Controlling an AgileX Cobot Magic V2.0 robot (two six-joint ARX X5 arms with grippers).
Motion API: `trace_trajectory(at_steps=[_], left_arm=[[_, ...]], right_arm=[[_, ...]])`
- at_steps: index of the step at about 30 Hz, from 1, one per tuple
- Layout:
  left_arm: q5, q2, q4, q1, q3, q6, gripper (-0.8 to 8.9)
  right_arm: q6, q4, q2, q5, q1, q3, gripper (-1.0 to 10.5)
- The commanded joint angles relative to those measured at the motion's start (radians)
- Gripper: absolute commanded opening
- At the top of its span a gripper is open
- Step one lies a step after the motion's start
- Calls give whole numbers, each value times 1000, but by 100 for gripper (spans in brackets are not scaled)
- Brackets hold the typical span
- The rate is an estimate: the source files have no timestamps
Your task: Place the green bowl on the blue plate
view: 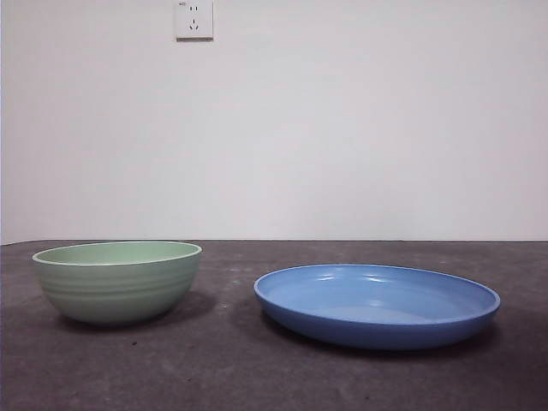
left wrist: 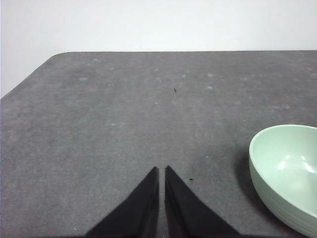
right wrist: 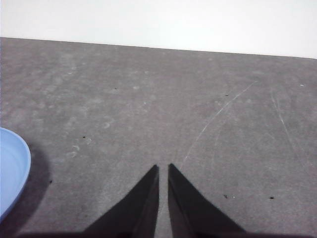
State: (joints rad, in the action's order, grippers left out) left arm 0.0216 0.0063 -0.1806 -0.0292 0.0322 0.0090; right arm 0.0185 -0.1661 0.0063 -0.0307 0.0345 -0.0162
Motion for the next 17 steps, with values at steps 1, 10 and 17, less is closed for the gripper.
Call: trace_trajectory(at_steps=[1,10,17], left_arm=[[-6,-3,-4,-1,-20,-16,19],[-6,-3,-3,-1,-20,-29,19],[-5,-2,15,-1,-4,-71,17]], right_arm=[[-12,12,-3,-3,0,5,29],[-41,50,-3,-7,0,5,29],[-150,86,-3,-80,0,4,24]])
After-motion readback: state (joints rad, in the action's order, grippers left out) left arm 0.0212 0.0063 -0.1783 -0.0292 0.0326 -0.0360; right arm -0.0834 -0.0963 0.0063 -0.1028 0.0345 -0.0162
